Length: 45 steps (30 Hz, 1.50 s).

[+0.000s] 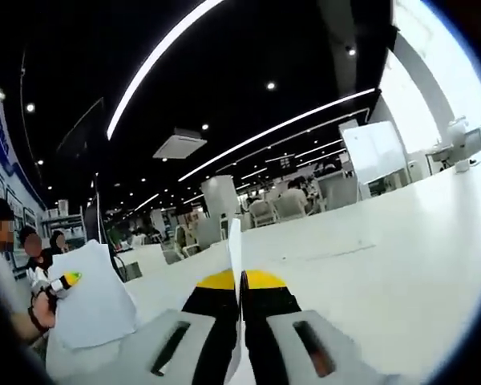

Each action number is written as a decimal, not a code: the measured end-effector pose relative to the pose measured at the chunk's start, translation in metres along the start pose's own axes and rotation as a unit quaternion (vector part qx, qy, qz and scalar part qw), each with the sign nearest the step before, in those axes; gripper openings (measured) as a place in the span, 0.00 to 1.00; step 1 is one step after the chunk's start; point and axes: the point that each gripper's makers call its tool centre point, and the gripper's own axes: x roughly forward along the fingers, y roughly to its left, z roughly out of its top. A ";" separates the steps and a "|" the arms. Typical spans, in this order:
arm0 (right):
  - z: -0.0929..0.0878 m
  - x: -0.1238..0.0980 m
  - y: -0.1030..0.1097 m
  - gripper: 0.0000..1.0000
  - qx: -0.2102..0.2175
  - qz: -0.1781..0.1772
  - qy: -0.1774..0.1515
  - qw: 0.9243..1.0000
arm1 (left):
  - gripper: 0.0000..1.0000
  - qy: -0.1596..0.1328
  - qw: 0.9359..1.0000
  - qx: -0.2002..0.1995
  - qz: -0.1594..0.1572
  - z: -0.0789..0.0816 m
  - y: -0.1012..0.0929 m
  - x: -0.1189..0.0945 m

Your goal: Organize the stack of printing papers by aligning and flattening the scattered papers on the table

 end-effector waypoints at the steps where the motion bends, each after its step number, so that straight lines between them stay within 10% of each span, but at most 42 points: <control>1: 0.003 0.000 0.002 0.00 -0.001 0.002 -0.003 1.000 | 0.09 0.001 1.000 0.000 0.000 0.000 0.000 0.000; 45: 0.079 0.008 0.118 0.00 -0.017 0.119 -0.064 0.991 | 0.09 -0.003 1.000 -0.004 -0.002 0.002 0.002 0.000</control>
